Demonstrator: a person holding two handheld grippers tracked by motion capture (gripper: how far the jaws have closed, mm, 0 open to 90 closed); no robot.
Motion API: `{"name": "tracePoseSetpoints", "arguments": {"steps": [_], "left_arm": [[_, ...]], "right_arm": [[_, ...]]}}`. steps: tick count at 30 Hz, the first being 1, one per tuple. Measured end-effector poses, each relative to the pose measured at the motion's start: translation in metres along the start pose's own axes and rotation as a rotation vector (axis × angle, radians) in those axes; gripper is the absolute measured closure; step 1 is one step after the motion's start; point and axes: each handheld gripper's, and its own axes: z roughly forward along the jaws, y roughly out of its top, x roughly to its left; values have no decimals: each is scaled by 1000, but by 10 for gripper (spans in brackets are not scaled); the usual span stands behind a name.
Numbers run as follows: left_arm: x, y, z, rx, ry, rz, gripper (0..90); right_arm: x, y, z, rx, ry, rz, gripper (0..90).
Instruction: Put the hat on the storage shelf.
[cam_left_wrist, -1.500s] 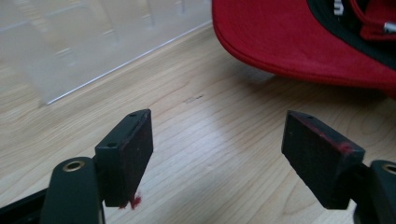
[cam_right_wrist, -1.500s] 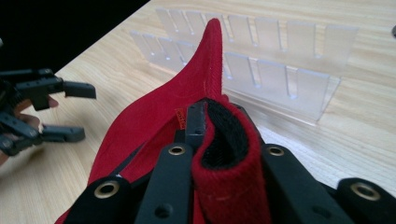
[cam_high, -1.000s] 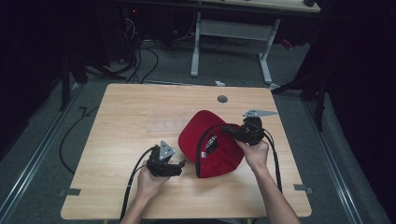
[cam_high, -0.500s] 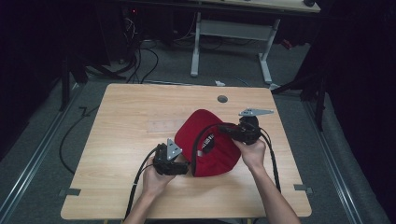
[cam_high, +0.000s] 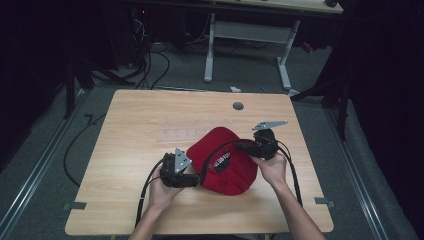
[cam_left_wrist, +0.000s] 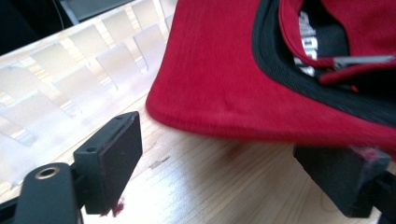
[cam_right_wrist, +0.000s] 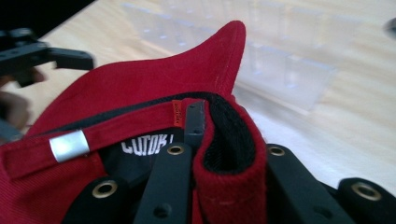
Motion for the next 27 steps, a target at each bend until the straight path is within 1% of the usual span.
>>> {"name": "tracePoseSetpoints", "arguments": {"steps": [1, 2, 3, 4, 7, 9, 10, 13, 14, 16, 17, 18, 19, 21, 23, 25, 27], "left_arm": [[-1, -1, 1, 10, 4, 16, 161], [-2, -2, 2, 18, 9, 35, 156], [-2, -2, 2, 18, 9, 35, 153], [-3, -3, 2, 30, 12, 55, 151], [-5, -4, 0, 32, 5, 68, 165], [-6, -3, -2, 30, -12, 68, 217], [-7, -3, -2, 30, -17, 71, 233], [-7, -2, -5, 36, -26, 95, 329], [-7, -2, -5, 36, -26, 95, 372], [-5, 1, -8, 32, -43, 67, 443], [-4, 2, -10, 38, -53, 58, 472], [-4, 2, -10, 38, -53, 58, 502], [-5, 3, -12, 51, -76, 51, 534], [-7, 3, -14, 64, -98, 46, 590], [-7, 5, -15, 76, -121, 29, 647], [-5, 6, -14, 93, -137, 10, 674], [-4, 7, -13, 115, -142, 9, 697]], "right_arm": [[2, 0, 2, 11, 13, 1, 805], [4, 0, 4, 22, 6, -7, 804], [4, 0, 4, 22, 6, -7, 804], [7, 0, 7, 34, 6, -9, 804], [7, 0, 10, 36, 26, -3, 804], [8, 0, 10, 36, 50, 9, 803], [9, 1, 11, 31, 69, 14, 802], [11, 2, 14, 35, 90, 18, 797], [11, 2, 15, 29, 102, 17, 793], [11, 2, 16, 26, 116, 23, 784], [10, 2, 16, 21, 129, 29, 778], [10, 2, 16, 21, 129, 29, 778], [9, 1, 16, 4, 143, 28, 767], [10, 1, 18, 1, 144, 33, 754], [10, 1, 20, -2, 141, 30, 745], [9, 2, 22, 2, 131, 26, 711], [7, 1, 25, 8, 134, 32, 673]]}}
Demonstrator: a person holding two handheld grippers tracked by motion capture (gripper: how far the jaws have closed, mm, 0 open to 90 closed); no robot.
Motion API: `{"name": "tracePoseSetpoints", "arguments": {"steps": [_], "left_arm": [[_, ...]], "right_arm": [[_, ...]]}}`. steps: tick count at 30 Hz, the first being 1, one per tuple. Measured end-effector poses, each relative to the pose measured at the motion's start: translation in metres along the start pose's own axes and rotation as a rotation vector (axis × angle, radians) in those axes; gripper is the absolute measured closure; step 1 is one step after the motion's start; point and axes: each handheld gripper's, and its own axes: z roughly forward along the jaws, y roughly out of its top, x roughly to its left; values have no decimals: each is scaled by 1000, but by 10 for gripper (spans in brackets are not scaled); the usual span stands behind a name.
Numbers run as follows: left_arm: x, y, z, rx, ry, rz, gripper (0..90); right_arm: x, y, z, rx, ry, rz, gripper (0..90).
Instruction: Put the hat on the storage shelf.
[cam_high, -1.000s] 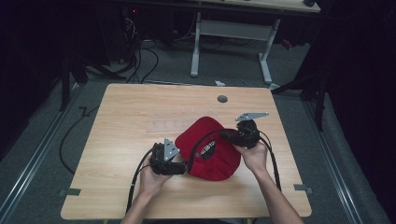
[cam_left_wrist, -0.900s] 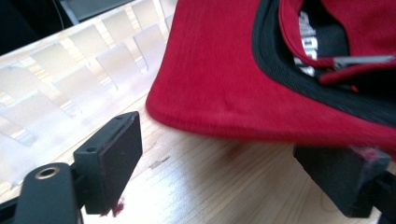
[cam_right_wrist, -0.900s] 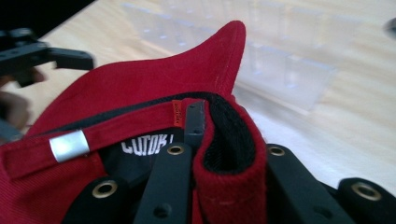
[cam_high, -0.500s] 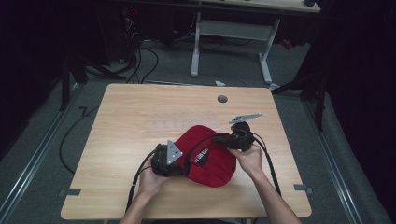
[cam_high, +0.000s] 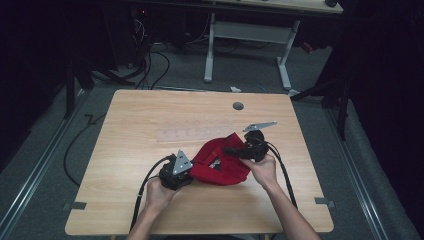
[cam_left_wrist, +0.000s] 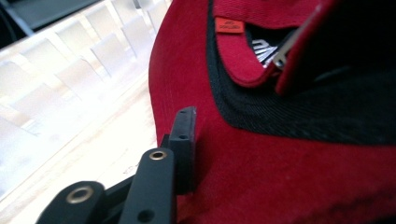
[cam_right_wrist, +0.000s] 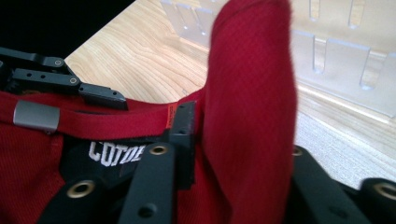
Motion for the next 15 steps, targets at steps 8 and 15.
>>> {"name": "tracePoseSetpoints", "arguments": {"steps": [8, 15], "left_arm": [[-3, 4, 0, 24, -4, 31, 761], [0, 7, -5, 14, 0, 34, 845]], "right_arm": [[-13, -2, -16, -139, 10, 76, 512], [-25, -3, -40, -263, -12, 112, 469]]}}
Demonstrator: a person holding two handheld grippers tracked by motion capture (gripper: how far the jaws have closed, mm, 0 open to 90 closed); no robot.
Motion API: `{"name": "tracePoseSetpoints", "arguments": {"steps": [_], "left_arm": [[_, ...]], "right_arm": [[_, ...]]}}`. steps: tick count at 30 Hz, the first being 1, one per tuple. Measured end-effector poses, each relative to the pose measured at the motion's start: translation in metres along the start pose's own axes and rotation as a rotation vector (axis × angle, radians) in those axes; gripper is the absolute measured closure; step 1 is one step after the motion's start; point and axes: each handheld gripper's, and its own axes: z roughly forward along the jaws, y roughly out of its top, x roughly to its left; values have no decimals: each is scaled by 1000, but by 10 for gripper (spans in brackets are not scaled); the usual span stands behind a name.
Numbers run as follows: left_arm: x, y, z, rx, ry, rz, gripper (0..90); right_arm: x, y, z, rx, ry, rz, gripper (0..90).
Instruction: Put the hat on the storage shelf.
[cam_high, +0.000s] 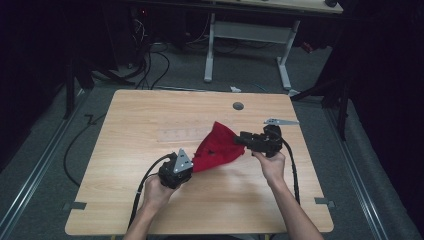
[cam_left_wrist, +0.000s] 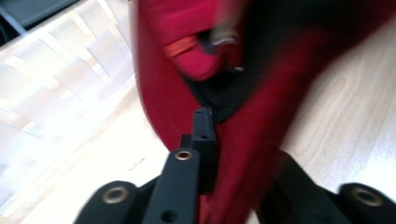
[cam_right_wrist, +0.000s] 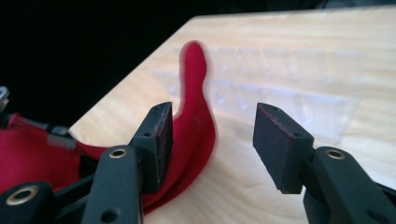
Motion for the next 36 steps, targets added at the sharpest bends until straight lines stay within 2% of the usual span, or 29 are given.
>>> {"name": "tracePoseSetpoints", "arguments": {"steps": [1, 4, 8, 10, 12, 14, 16, 18, 20, 22, 25, 27, 28, 30, 32, 36], "left_arm": [[1, 1, 0, -4, 7, 8, 846], [2, 2, -1, -4, 12, 11, 851], [8, 15, -9, -45, 13, -64, 851], [9, 17, -11, -51, 12, -72, 851], [12, 23, -18, -69, 8, -83, 851], [15, 25, -21, -80, 3, -100, 851], [19, 27, -23, -91, 6, -112, 851], [23, 29, -26, -100, 10, -122, 851], [26, 31, -28, -113, 8, -149, 851], [28, 33, -30, -122, 10, -162, 851], [32, 36, -32, -139, 9, -185, 851], [35, 38, -32, -147, 10, -199, 851], [36, 39, -33, -148, 12, -205, 850], [38, 39, -33, -149, 16, -211, 850], [39, 40, -33, -149, 16, -212, 850], [46, 44, -33, -170, 33, -243, 850]], "right_arm": [[-4, 1, -8, -28, -3, -5, 463], [-9, 2, -18, -48, -17, -4, 457], [-13, -3, -29, -47, -58, -14, 445], [-13, -5, -30, -40, -72, -21, 439], [-13, -10, -27, -25, -111, -51, 428], [-16, -17, -21, 2, -124, -65, 428], [-22, -23, -13, 46, -143, -63, 432], [-26, -29, -8, 58, -160, -60, 433], [-28, -34, -5, 77, -202, -74, 436], [-31, -38, -1, 113, -216, -68, 434], [-30, -43, 4, 155, -273, -110, 432], [-29, -48, 7, 153, -304, -140, 433], [-30, -51, 8, 149, -312, -141, 433], [-32, -59, 13, 188, -314, -136, 430], [-33, -69, 15, 191, -336, -149, 434], [-38, -79, 15, 211, -385, -166, 433]]}}
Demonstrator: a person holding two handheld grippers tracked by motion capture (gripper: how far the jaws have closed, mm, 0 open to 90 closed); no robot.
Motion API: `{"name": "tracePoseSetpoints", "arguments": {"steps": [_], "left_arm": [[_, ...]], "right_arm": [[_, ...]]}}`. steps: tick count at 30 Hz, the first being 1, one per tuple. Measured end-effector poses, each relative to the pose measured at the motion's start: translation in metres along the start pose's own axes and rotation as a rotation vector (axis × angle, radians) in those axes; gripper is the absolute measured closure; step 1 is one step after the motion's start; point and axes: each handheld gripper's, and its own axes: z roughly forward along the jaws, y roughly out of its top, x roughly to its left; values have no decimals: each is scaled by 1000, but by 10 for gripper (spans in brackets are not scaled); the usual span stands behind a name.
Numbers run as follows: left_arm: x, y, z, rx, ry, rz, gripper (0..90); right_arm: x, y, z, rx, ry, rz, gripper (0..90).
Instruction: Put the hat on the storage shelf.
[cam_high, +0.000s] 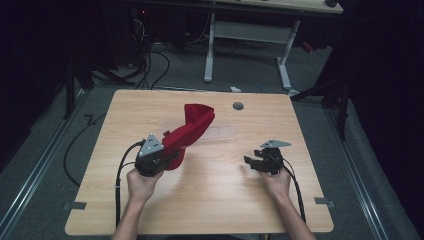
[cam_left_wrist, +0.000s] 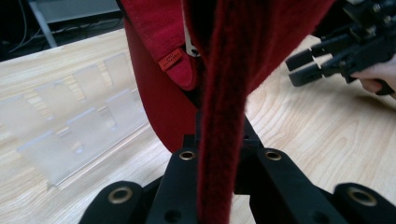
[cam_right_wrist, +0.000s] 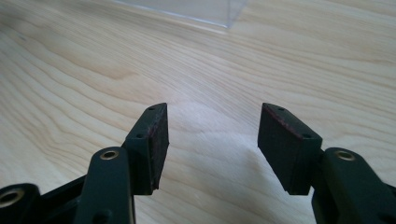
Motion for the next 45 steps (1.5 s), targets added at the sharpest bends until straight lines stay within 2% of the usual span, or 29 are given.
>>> {"name": "tracePoseSetpoints", "arguments": {"steps": [5, 11, 17, 22, 28, 30, 33, 37, 38, 41, 45], "left_arm": [[4, 11, -3, -25, 10, -20, 849], [10, 22, -2, -52, 21, -49, 849], [13, 29, 0, -61, 18, -56, 848], [20, 39, 2, -87, 20, -105, 848], [22, 44, 6, -90, 61, -55, 847], [22, 47, 6, -93, 55, -58, 847], [24, 53, 8, -92, 74, -41, 847], [27, 61, 9, -111, 91, -37, 847], [28, 67, 9, -130, 101, -38, 846], [31, 74, 11, -155, 93, -55, 847], [34, 78, 17, -156, 100, -47, 846]], "right_arm": [[-5, -6, -2, -20, -63, 4, 428], [-9, -14, 5, 5, -120, -13, 405], [-9, -14, 5, 1, -120, -11, 391], [-8, -14, 6, 2, -120, -14, 368], [-8, -14, 6, 2, -121, -11, 363], [-8, -14, 6, 3, -121, -11, 363], [-8, -14, 6, 3, -122, -10, 363], [-8, -14, 6, 2, -123, -10, 363], [-8, -14, 6, 4, -123, -9, 363], [-8, -14, 6, 3, -123, -10, 362], [-8, -14, 6, 3, -122, -10, 362]]}}
